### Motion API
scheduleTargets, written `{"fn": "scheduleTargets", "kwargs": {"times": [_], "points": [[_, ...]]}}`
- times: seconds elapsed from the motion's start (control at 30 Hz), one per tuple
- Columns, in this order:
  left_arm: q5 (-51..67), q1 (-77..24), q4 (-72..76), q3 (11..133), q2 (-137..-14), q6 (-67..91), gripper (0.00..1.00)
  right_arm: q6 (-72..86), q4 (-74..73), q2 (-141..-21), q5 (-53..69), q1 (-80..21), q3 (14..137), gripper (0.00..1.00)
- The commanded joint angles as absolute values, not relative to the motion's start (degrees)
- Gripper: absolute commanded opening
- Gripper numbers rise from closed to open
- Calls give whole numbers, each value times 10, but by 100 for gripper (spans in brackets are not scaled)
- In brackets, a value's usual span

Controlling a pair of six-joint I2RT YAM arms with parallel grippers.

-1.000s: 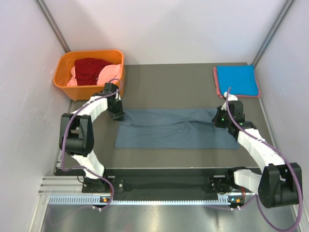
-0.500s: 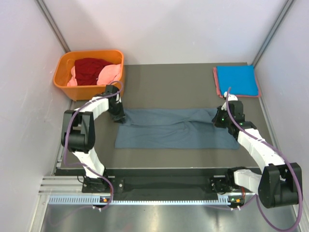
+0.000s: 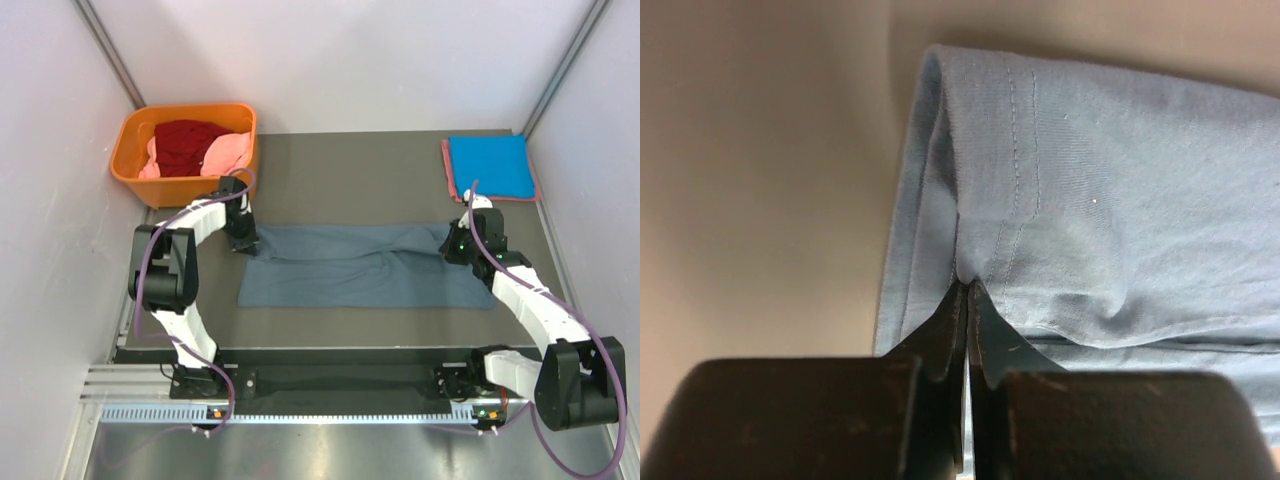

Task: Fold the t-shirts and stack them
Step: Fold the tshirt

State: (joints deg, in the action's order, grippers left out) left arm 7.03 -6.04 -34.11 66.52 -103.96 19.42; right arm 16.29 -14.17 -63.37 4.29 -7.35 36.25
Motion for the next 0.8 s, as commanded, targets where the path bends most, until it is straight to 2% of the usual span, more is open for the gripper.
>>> {"fn": "scheduleTargets", "kwargs": {"times": [0.0,0.2,0.53,0.77], "points": [[59,-61,-353,692,-1052,191,0,163,-128,-627,34,-82,366,0],[41,-61,-397,745,-1052,194,0,163,-131,-626,34,-82,368,0],[-17,-61,-424,748,-1049,180,0,161,-163,-621,11,-82,374,0],[-10,-60,-428,748,-1069,171,0,161,-171,-597,14,-83,358,0]]}}
